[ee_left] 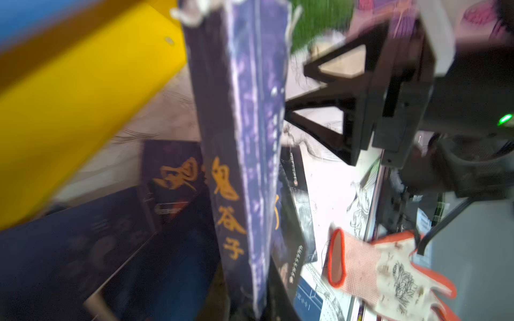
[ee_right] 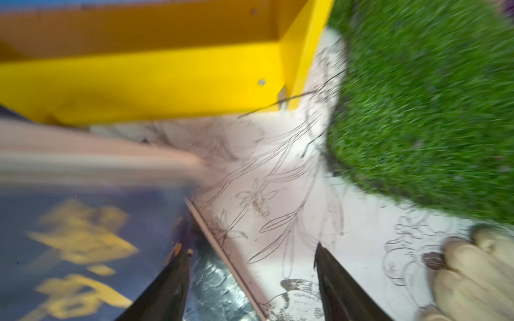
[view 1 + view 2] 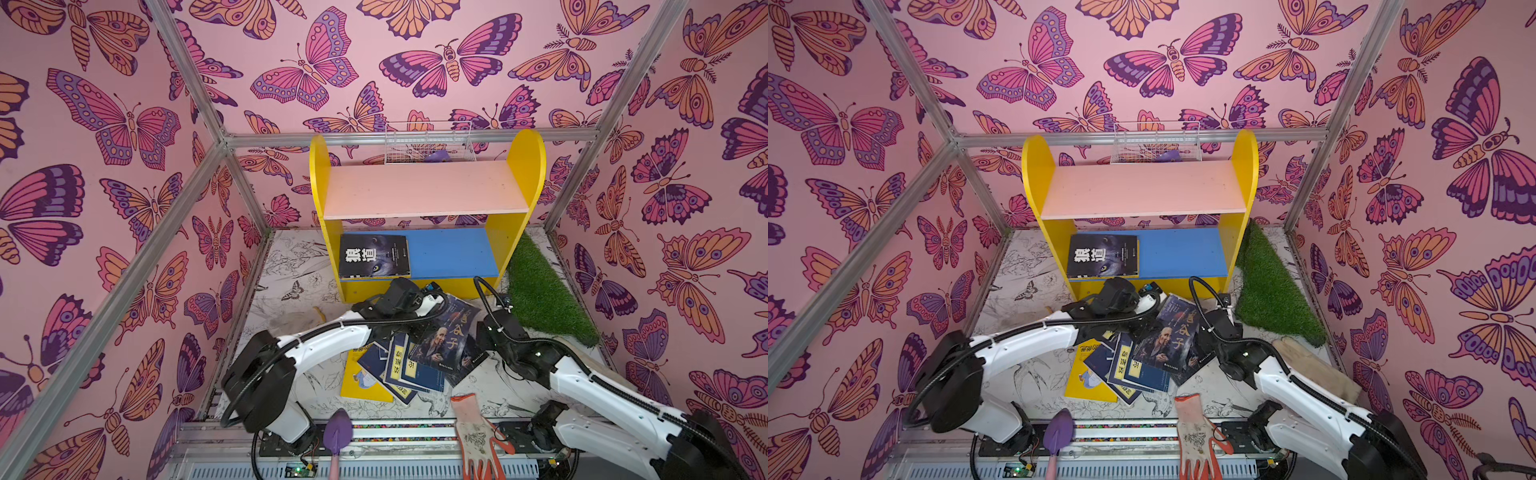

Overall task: Stacking books/files
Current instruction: Pick up the books, then place the book at the bookshelf.

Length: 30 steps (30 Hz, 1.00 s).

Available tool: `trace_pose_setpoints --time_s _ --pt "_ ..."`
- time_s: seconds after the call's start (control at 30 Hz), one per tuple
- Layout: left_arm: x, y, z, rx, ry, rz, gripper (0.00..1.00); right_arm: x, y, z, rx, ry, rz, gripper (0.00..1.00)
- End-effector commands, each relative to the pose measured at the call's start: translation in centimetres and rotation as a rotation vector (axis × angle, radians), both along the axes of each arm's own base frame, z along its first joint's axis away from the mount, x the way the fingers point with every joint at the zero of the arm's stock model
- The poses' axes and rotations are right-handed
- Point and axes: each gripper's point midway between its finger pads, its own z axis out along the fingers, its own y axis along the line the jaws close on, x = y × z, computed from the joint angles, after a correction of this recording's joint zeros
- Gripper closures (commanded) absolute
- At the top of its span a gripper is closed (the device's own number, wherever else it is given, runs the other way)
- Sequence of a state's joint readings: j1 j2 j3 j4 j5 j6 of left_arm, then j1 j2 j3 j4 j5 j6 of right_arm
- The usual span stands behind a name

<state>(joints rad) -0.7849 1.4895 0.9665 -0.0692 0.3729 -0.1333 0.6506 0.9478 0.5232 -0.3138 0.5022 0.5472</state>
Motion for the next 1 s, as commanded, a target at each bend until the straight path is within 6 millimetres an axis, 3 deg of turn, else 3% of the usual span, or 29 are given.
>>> trace_pose_setpoints --time_s 0.0,0.1,0.13,0.17,0.47,0.77,0.97 --pt "4.3 1.9 6.9 -0.337 -0.104 0.223 1.00 0.5 -1.9 2.2 -0.050 -0.077 -0.096 0.29" --pt "4.3 3.2 9.2 -0.435 -0.203 0.232 1.00 1.1 -1.5 3.2 -0.074 -0.081 -0.079 0.29" --pt "6.2 5.1 10.0 -0.562 -0.071 0.468 1.00 1.3 -1.1 3.6 -0.078 -0.078 -0.058 0.29" --pt "6.4 5.4 10.8 -0.610 -0.058 0.503 1.00 1.4 -0.7 3.7 -0.081 -0.071 -0.032 0.29" --pt "6.2 7.8 18.0 -0.809 -0.143 0.564 1.00 2.2 1.9 4.4 -0.043 -0.076 0.066 0.29" --pt "9.2 17.4 17.8 -1.094 -0.050 1.063 1.00 2.7 4.8 4.1 -0.029 -0.042 0.178 0.29" --pt "10.8 19.8 17.9 -1.361 -0.012 1.127 1.00 2.6 5.3 3.9 -0.027 -0.034 0.204 0.29"
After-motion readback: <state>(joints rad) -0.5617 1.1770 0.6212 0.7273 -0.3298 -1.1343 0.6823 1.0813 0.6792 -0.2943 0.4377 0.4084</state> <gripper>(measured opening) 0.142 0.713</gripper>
